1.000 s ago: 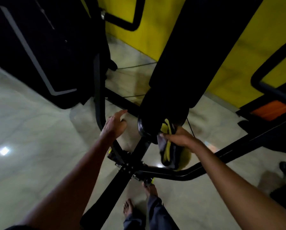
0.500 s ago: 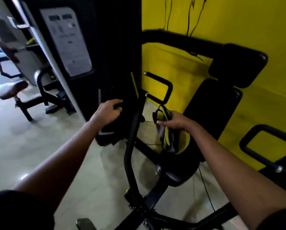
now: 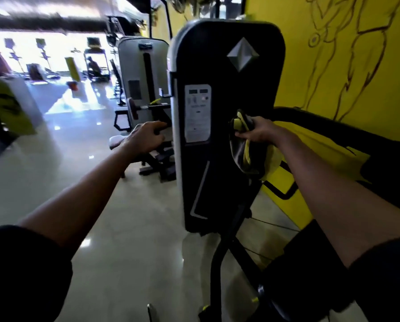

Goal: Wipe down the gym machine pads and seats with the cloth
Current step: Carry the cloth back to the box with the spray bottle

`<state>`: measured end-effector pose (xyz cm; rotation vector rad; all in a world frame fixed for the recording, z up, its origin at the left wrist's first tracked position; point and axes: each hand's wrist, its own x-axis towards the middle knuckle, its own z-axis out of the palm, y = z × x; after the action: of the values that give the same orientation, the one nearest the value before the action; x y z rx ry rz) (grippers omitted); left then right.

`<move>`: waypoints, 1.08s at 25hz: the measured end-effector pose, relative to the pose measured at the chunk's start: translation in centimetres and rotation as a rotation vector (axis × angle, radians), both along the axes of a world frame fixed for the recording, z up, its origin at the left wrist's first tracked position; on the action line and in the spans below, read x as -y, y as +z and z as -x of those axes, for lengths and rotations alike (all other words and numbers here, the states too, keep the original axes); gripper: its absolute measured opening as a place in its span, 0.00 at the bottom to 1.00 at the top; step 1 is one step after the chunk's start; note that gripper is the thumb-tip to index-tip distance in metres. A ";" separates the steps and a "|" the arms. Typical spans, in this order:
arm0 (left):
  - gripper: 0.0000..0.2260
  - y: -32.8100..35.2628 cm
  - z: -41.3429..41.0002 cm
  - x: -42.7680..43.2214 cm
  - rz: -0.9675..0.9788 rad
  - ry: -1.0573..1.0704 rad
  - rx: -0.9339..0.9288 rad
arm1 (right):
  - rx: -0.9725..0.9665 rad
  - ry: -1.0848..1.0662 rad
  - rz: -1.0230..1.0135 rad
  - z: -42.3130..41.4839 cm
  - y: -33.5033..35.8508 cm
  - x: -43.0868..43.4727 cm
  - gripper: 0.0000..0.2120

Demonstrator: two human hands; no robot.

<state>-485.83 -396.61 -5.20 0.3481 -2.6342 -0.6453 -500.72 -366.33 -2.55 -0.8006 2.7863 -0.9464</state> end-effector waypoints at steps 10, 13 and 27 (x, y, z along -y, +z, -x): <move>0.21 1.8 -10.4 7.6 0.072 0.366 0.020 | -0.001 0.269 0.084 0.8 2.4 10.2 0.12; 0.21 1.6 -15.2 8.5 0.062 0.474 0.035 | -0.001 0.391 0.086 -1.5 2.0 14.1 0.12; 0.23 2.4 -53.7 9.7 -0.002 1.080 0.078 | -0.196 0.988 0.037 -29.8 1.9 34.6 0.17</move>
<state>-432.16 -406.30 -2.79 1.6289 -2.0397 -0.2453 -470.91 -400.90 -0.65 -2.0483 1.9955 -0.7142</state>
